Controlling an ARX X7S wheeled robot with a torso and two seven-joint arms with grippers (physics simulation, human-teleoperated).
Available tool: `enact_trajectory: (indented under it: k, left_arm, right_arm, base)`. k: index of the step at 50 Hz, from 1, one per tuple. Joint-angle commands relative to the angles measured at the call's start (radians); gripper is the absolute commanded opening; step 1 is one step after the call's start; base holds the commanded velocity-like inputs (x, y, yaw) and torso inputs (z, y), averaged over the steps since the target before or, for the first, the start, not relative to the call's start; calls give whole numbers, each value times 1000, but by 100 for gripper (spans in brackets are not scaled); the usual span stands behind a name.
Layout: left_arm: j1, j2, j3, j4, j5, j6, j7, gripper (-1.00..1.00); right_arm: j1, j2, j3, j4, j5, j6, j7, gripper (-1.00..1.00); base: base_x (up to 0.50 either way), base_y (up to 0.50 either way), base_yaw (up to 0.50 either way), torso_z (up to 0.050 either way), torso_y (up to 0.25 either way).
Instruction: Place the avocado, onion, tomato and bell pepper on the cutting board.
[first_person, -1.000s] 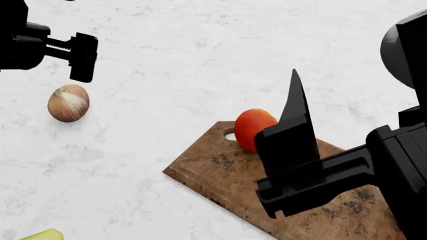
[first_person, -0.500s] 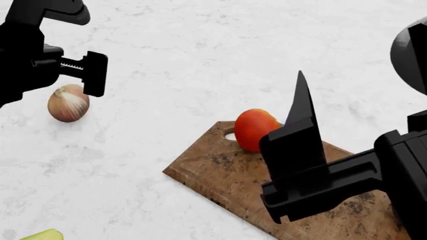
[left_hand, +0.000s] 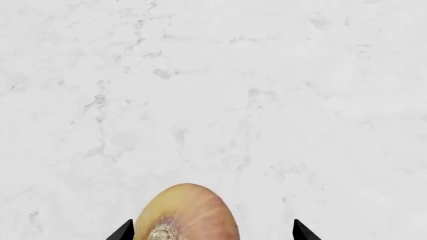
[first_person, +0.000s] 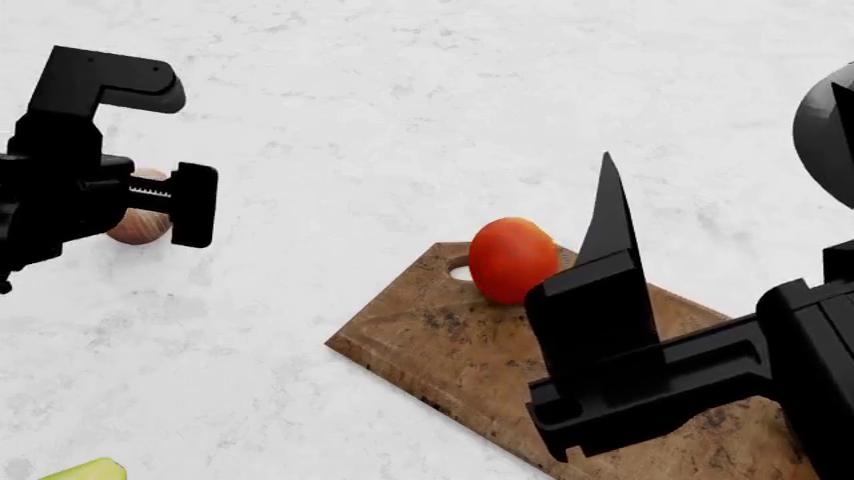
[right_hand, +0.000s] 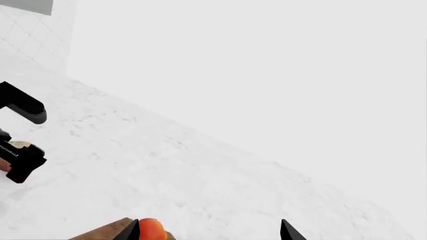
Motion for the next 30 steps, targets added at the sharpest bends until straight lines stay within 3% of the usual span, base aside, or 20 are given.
enact_trajectory:
  k: [1,30]
  left_arm:
    - [21,-2,-36,0,14,-16,-44,100]
    - [63,-11,-72,0,13,16,-106,100]
  right_arm:
    - [-7,10,2,-11,3,-7,3,100]
    - [35,-4,-9,1,47,17,38,100]
  base:
    - [0,0,0,0,0]
    - [0,0,0,0,0]
